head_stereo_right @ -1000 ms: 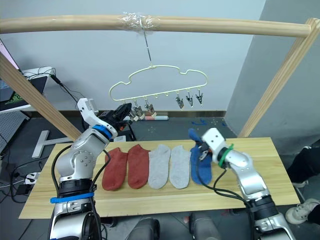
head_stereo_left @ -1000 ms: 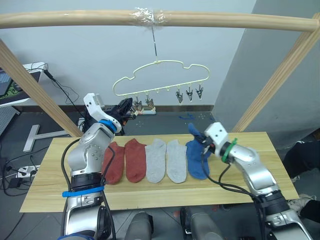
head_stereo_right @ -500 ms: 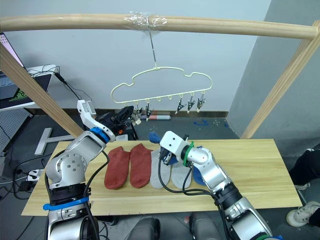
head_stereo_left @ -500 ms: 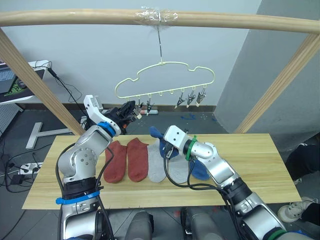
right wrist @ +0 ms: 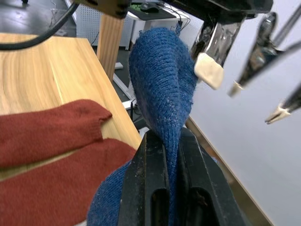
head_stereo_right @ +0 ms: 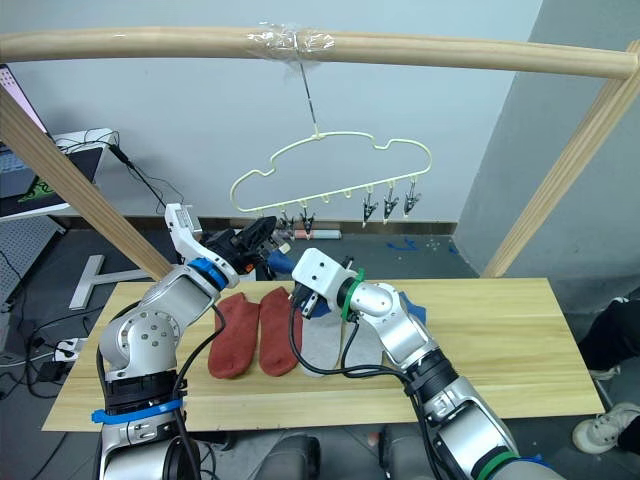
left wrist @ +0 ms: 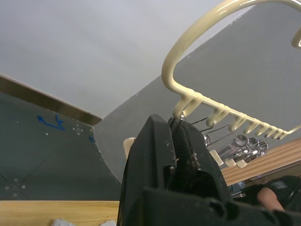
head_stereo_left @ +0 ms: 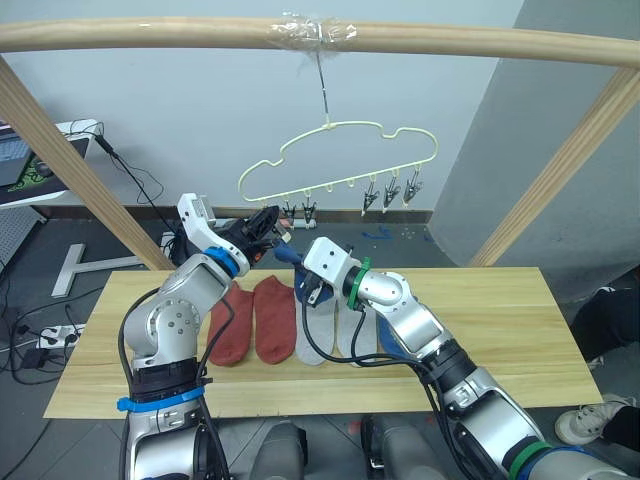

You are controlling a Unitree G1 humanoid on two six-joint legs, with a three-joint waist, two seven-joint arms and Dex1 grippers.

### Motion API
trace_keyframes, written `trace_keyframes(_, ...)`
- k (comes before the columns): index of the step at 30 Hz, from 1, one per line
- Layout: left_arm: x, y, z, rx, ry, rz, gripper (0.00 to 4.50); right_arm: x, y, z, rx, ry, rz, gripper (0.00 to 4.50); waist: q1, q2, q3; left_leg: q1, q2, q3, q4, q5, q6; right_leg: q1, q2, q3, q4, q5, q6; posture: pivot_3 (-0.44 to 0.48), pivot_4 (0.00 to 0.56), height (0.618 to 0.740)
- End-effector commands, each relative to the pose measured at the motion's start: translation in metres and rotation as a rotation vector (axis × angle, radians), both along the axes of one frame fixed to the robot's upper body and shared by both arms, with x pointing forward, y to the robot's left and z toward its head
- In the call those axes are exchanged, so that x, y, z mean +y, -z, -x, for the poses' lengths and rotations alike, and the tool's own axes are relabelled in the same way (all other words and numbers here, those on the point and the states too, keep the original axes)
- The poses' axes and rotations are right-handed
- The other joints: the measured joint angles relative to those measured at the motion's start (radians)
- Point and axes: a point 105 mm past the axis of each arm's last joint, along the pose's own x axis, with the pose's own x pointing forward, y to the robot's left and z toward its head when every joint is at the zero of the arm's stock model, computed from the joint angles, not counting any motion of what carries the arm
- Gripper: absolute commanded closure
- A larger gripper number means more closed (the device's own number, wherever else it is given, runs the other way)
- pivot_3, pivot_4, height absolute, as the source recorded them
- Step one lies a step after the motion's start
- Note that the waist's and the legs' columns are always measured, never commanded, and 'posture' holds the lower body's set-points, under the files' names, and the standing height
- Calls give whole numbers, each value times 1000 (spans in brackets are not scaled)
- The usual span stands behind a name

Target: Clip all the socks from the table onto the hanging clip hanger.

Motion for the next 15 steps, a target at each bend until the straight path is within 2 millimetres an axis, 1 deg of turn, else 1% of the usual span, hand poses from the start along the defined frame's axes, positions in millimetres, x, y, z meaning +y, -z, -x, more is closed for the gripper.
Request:
trace_keyframes(1, -1, -4, 4, -14, 0, -5, 4500, 4, -22, -2, -51, -6, -50, 4481, 0, 0, 1, 0, 0, 0, 0, 0, 0, 0, 0, 0, 0, 0, 0, 73, 230, 740)
trace_keyframes(6, 2, -2, 5, -18, -14, 1, 4500, 4, -23, -5, -55, 0, -50, 4481, 0, 0, 2, 0, 0, 0, 0, 0, 0, 0, 0, 0, 0, 0, 0, 73, 228, 740)
trace_keyframes(8, 6, -7, 6, -42, -18, 23, 3877, 3, -23, -5, -57, 2, -51, 4500, 0, 0, 2, 0, 0, 0, 0, 0, 0, 0, 0, 0, 0, 0, 0, 70, 226, 740)
trace_keyframes(9, 7, -8, 6, -47, -20, 24, 3686, 3, -24, -5, -57, 2, -51, 4500, 0, 0, 3, 0, 0, 0, 0, 0, 0, 0, 0, 0, 0, 0, 0, 70, 226, 740)
trace_keyframes(10, 8, -8, 6, -48, -21, 22, 3383, 2, -24, -6, -56, 2, -52, 4500, 0, 0, 5, 0, 0, 0, 0, 0, 0, 0, 0, 0, 0, 0, 0, 70, 226, 740)
trace_keyframes(14, 9, -8, 4, -44, -22, 16, 2001, 2, -22, -7, -54, 3, -48, 4500, 1, -2, 11, -1, 0, -1, 0, 0, 0, 0, 0, -1, 0, 0, 0, 69, 223, 740)
trace_keyframes(15, 8, -10, 5, -49, -9, 23, 1757, 1, -23, -7, -53, 6, -50, 4500, 1, -2, 11, -1, 0, -1, 0, 0, 0, 0, 0, 0, 0, 0, 0, 69, 223, 740)
